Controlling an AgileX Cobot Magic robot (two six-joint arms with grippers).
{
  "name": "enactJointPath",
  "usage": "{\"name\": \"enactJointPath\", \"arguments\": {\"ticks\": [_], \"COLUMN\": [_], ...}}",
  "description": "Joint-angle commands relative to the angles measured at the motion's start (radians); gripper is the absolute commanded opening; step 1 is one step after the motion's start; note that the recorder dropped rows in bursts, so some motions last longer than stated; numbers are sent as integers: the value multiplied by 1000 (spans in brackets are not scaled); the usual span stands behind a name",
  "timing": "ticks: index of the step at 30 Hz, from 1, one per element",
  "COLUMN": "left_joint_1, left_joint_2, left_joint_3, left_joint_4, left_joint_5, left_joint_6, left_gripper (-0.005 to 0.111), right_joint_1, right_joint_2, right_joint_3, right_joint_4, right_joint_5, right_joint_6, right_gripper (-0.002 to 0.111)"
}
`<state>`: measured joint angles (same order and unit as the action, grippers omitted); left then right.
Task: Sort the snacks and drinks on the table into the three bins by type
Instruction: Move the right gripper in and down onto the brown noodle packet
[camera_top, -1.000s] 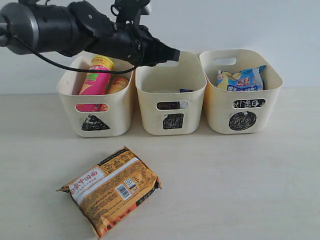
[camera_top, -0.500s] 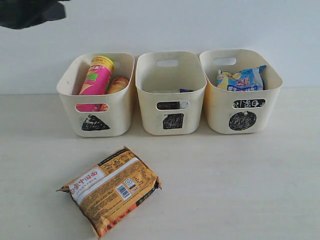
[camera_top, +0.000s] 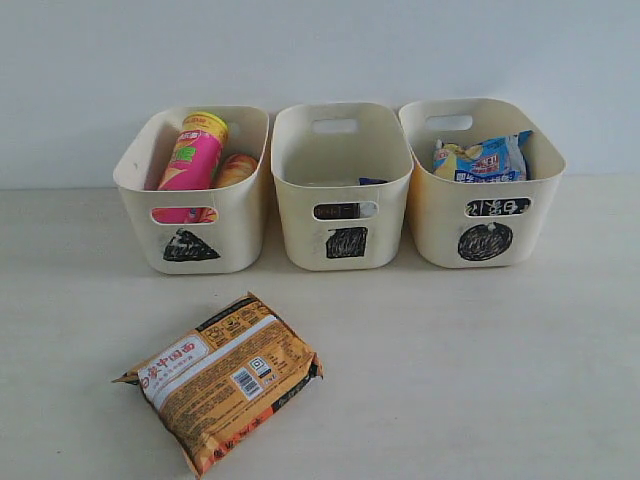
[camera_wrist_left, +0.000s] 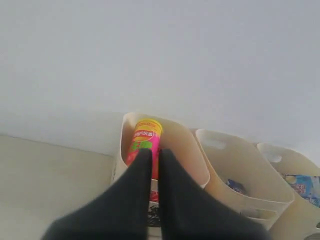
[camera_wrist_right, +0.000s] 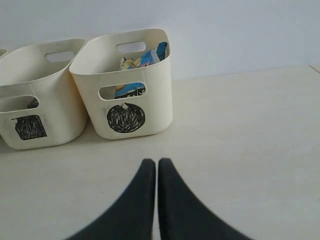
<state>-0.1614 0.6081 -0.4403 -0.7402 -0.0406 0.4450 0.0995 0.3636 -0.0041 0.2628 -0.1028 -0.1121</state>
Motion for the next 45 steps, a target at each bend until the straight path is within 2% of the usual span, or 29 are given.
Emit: {"name": "enactJointPath", "arguments": {"ticks": [1, 7, 14, 17, 21, 26, 32, 38, 41, 45], "left_joint_1": [1, 1, 1, 1, 1, 1, 1, 1, 1, 1], "left_joint_2": [-144, -302, -385, -391, -391, -391, -391, -391, -391, -391], "left_joint_3": [77, 169, 274, 335, 387, 394, 394, 394, 394, 394], "left_joint_4": [-11, -11, -1, -1, -25, -27, -27, -27, -27, -27], "left_joint_5": [29, 110, 146, 139, 66, 49, 49, 49, 49, 49], "left_joint_6": [-11, -7, 48, 72, 64, 64, 64, 64, 64, 64], "left_gripper": [4, 4, 4, 4, 4, 4, 4, 4, 4, 4], "right_joint_1": [2, 2, 2, 2, 2, 2, 32, 170, 244, 336], "right_joint_2": [-1, -1, -1, -1, 26, 204, 520, 851, 993, 1165], "right_joint_3": [4, 4, 4, -82, -234, -442, -714, -961, -1056, -1151], "right_joint_4": [-6, -6, -6, -27, -154, -222, -185, 52, 113, 127], "right_joint_5": [-15, -62, -228, -197, -105, 114, 539, 904, 1012, 1069], "right_joint_6": [38, 86, 328, 353, 349, 334, 133, -172, -214, -216], "right_gripper": [0, 0, 0, 0, 0, 0, 0, 0, 0, 0]}}
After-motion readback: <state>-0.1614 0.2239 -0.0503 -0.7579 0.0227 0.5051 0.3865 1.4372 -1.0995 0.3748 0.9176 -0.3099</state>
